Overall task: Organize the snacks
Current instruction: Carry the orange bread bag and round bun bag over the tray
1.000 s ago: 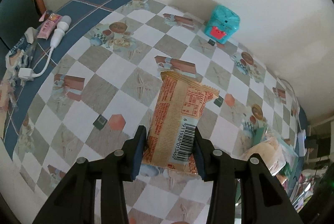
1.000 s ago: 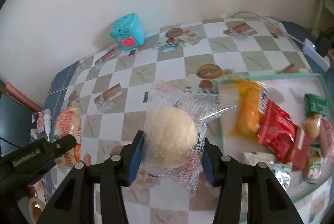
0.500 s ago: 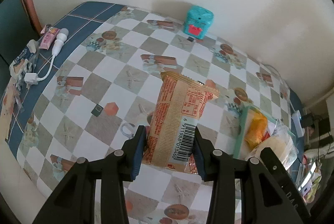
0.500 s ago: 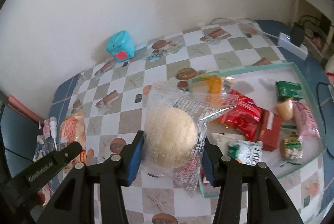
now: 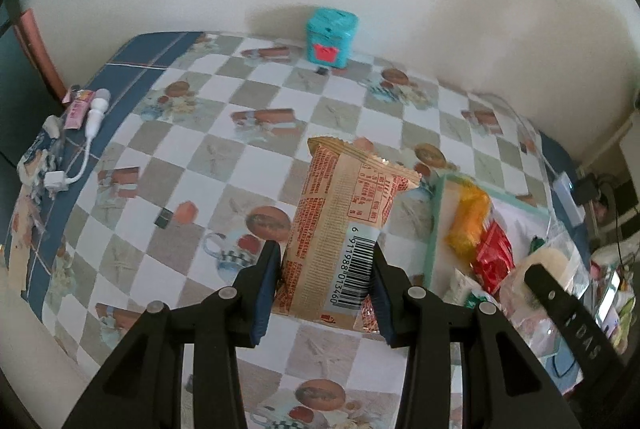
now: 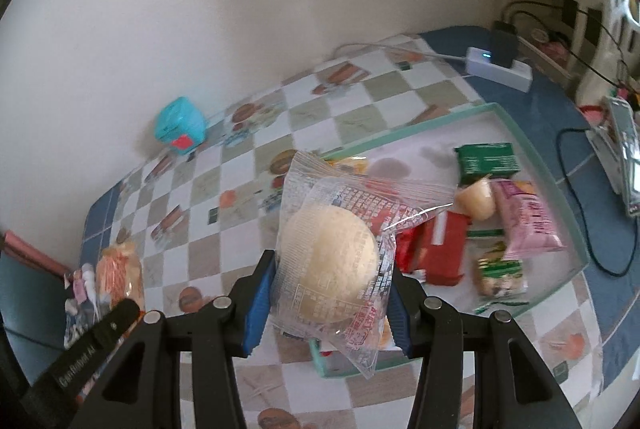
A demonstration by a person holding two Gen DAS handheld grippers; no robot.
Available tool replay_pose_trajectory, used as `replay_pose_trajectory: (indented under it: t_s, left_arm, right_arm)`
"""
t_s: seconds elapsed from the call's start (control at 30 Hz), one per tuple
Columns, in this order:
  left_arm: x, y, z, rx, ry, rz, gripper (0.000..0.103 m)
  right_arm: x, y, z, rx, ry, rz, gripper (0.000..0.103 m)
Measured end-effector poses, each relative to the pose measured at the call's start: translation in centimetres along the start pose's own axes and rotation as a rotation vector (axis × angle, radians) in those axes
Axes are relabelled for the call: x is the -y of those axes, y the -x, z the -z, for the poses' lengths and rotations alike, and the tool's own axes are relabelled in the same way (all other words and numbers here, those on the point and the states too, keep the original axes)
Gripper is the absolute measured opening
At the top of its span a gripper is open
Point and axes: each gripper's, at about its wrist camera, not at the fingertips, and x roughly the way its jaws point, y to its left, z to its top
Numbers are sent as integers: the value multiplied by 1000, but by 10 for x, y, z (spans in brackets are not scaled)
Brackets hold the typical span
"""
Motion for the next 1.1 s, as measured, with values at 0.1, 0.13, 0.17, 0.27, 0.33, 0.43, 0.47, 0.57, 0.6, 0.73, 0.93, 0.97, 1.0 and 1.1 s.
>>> replay_pose_trajectory:
  t_s: [0.1, 0.13, 0.17, 0.27, 0.33, 0.43, 0.47, 0.57, 0.6, 0.73, 0.93, 0.97, 1.0, 1.1]
  left_arm:
    - [13, -1, 4, -4, -36, 4, 44]
    - [17, -1, 5, -5, -44, 2, 44]
    - [22, -2, 7, -8, -55, 2, 44]
    - [37, -5, 11, -22, -86, 9, 44]
    - [49, -7, 14, -34, -111, 25, 44]
    - [67, -9, 18, -47, -147, 46, 44]
    - [72, -11, 19, -50, -156, 51, 44]
    - [89, -14, 22, -60, -189, 68, 44]
    - [94, -15, 23, -62, -201, 73, 44]
    - [114, -18, 26, -67, -235, 93, 44]
    - [144, -28, 32, -75, -304, 103, 44]
    - [149, -30, 33, -79, -313, 105, 44]
    - [154, -33, 34, -84, -323, 108, 44]
    - [164, -36, 35, -85, -342, 116, 44]
  right_arm:
    - [15, -1, -4, -2, -37, 10, 53]
    - [21, -2, -7, -2, -51, 16, 53]
    - [26, -3, -8, -2, -61, 25, 53]
    - [42, -4, -12, -4, -94, 48, 53]
    - [51, -5, -15, -3, -112, 61, 53]
    - [63, -6, -18, 6, -129, 96, 53]
    - [68, -6, -19, 10, -135, 110, 53]
    - [79, -6, -20, 13, -150, 136, 53]
    - [83, -7, -21, 11, -158, 140, 53]
    - [93, -9, -23, 3, -177, 144, 53]
    - [104, -12, -25, -4, -196, 144, 53]
    - [107, -12, -25, -5, -202, 144, 53]
    - [111, -12, -25, -5, -211, 144, 53]
    - [121, -12, -27, -3, -238, 147, 53]
